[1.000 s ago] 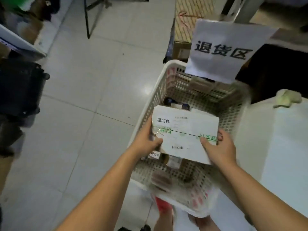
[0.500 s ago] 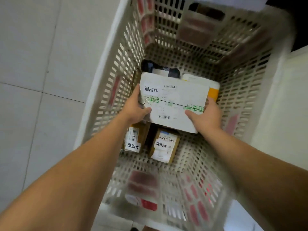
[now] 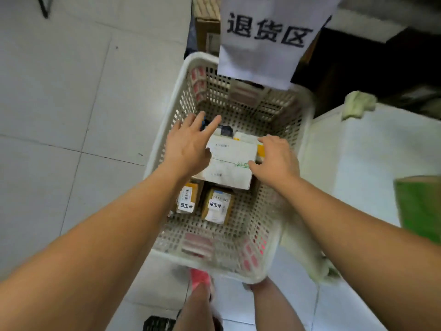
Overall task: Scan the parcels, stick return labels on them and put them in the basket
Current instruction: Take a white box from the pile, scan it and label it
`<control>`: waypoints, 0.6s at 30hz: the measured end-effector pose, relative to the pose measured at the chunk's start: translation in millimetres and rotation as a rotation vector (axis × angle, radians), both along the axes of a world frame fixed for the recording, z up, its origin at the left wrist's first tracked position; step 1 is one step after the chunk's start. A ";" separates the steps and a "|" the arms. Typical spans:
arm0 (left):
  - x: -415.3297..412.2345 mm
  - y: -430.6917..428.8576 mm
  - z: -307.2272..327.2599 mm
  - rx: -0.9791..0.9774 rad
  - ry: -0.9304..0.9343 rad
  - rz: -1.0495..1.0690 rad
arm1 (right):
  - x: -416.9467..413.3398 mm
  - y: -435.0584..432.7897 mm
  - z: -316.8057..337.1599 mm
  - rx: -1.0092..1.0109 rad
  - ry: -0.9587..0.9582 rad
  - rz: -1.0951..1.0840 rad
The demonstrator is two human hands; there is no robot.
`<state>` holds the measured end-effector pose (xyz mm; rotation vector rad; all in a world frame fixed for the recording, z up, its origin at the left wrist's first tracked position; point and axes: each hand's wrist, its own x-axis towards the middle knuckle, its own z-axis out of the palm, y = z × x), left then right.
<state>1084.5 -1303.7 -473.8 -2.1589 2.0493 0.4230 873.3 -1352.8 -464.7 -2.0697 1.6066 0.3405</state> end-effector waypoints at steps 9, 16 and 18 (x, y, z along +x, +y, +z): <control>-58.4 -16.6 305.1 -0.183 -0.046 -0.101 | -42.2 9.4 315.9 -0.330 0.065 -0.014; -152.2 -4.3 491.9 -0.391 -0.042 -0.171 | -134.0 43.5 499.3 -0.538 0.010 -0.146; -187.4 9.2 526.0 -0.438 -0.033 -0.178 | -170.1 59.8 531.8 -0.575 -0.001 -0.174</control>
